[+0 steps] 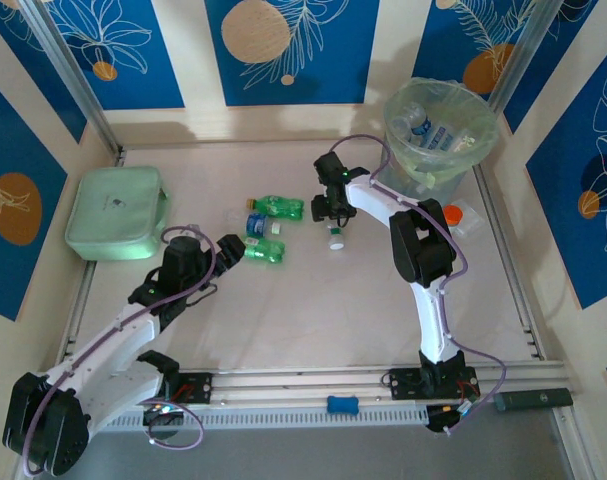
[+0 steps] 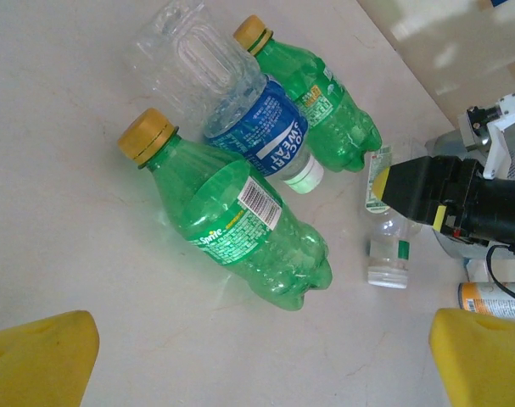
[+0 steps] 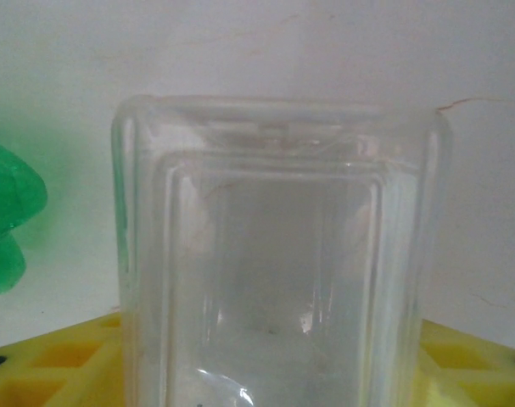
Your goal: Put the plastic bottles in the bin
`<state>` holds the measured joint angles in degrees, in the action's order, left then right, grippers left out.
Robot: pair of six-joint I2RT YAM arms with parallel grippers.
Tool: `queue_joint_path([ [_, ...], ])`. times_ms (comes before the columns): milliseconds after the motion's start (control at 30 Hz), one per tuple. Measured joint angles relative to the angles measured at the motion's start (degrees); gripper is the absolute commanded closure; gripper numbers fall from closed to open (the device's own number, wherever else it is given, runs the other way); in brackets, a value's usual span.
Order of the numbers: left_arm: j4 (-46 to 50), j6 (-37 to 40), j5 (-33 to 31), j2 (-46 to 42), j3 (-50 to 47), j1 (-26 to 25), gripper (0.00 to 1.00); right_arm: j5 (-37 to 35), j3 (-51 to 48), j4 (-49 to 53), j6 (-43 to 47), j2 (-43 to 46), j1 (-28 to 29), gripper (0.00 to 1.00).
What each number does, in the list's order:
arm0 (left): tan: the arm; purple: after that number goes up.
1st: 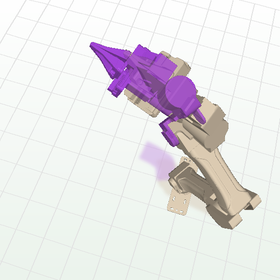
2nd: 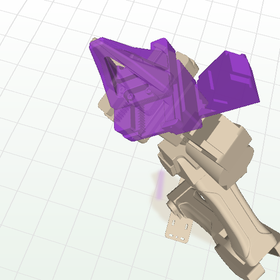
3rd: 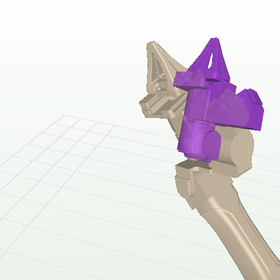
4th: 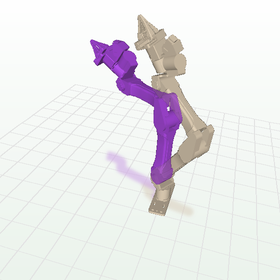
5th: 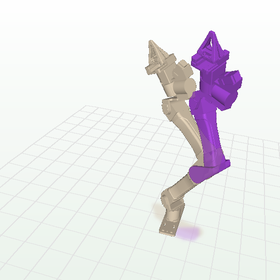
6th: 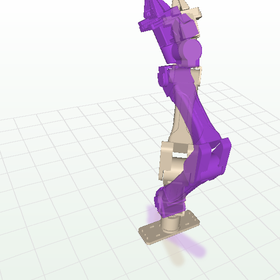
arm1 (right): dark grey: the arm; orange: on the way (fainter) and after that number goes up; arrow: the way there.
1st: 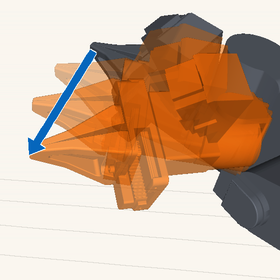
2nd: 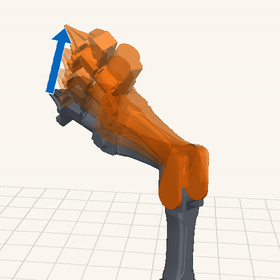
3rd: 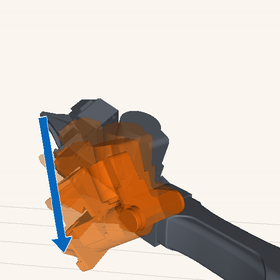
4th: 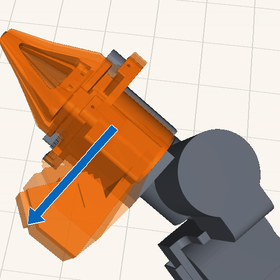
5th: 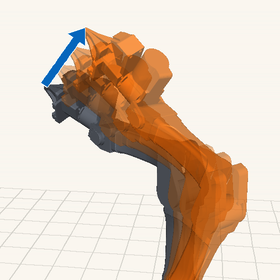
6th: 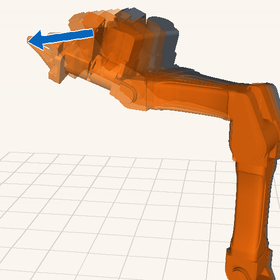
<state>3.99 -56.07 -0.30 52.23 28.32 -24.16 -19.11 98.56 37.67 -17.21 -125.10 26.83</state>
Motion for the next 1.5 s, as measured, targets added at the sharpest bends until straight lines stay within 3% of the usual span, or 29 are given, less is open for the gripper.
queue_joint_path([
  [200, -0.07, -0.42, 0.0, 0.07, 0.0, 0.02, 0.01, 0.28, -0.2, 0.13, 0.15, 0.48, 0.0, 0.45],
  [333, -0.39, -0.68, 0.02, 0.94, -0.11, 0.04, 0.01, 2.01, -3.28, -0.15, 0.17, 5.31, 0.0, 0.46],
  [733, -4.7, -0.59, 4.98, 9.57, 0.5, 0.02, 0.01, 9.88, -13.4, -9.14, 1.38, 35.08, -1.57, 0.46],
  [867, -5.57, 0.96, 7.39, 13.64, 2.8, -1.14, 0.01, 14.23, -13.94, -10.73, -0.11, 41.24, -6.99, 0.45],
  [1100, -5.05, 6.73, 8.22, 19.76, 10.84, -7.72, 0.01, 24.0, -13.97, -14.64, -5.81, 46.97, -22.99, 0.46],
  [1300, -4.33, 10.51, 8.94, 26.12, 17.16, -12.94, 0.01, 27.67, -13.92, -18.1, -11.43, 47.21, -32.35, 0.47],
  [1500, -1.81, 12.04, 9.73, 31.21, 19.91, -16.55, 0.01, 28.52, -10.34, -21.79, -18.23, 43.06, -37.92, 0.47],
])
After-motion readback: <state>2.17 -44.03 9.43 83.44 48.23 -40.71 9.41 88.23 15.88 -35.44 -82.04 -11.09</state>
